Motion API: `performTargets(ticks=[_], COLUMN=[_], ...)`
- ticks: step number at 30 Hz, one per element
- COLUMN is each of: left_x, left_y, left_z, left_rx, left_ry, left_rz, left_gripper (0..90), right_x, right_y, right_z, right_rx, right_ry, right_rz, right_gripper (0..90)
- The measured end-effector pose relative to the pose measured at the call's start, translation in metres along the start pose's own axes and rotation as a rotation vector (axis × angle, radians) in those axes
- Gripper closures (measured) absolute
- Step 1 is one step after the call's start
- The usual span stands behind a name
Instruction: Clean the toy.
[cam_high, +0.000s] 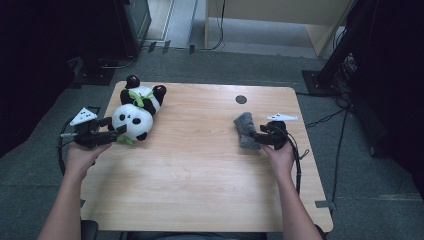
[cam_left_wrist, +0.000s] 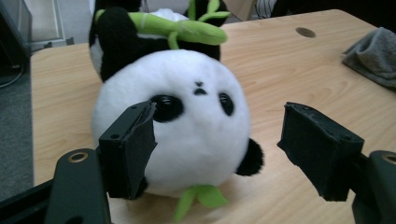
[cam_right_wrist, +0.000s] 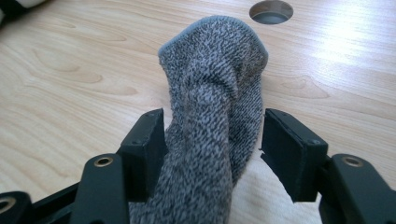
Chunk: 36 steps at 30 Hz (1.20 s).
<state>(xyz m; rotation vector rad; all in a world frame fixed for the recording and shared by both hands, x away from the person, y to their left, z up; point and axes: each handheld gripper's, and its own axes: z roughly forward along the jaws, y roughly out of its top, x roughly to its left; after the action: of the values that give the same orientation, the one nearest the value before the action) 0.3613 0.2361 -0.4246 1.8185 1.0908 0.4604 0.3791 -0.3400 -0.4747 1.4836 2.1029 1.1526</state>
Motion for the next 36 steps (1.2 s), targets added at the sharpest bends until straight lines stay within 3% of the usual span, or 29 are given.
performTargets(ticks=[3,6,10,19,25,31,36], left_x=[-0.009,-0.020,-0.032,-0.053,-0.064,-0.071,-0.071], left_y=[-0.002,-0.005,-0.009,-0.023,-0.036,-0.048,-0.056], left_z=[-0.001,-0.002,-0.003,-0.001,0.007,0.020,0.032], left_rx=[0.011,0.022,0.016,0.025,0.049,0.084,0.117], left_ry=[-0.042,-0.040,-0.055,-0.086,-0.100,-0.127,-0.133], left_rz=[-0.013,0.027,0.055,0.107,0.126,0.136,0.149], left_gripper=[26.0,25.8,25.9,25.9,26.0,26.2,26.7], right_x=[0.001,0.002,0.003,0.002,-0.001,-0.003,-0.008], right_y=[-0.003,-0.005,-0.010,-0.024,-0.037,-0.052,-0.061], right_z=[-0.007,-0.013,-0.019,-0.035,-0.049,-0.051,-0.049], right_rx=[-0.015,-0.020,-0.015,-0.014,-0.011,0.043,0.069], right_ry=[0.009,0.024,0.017,0.020,0.011,0.016,0.026], right_rz=[-0.002,0.001,-0.029,-0.046,-0.059,-0.105,-0.084], right_gripper=[40.3,40.3,39.8,39.6,39.3,38.9,41.6])
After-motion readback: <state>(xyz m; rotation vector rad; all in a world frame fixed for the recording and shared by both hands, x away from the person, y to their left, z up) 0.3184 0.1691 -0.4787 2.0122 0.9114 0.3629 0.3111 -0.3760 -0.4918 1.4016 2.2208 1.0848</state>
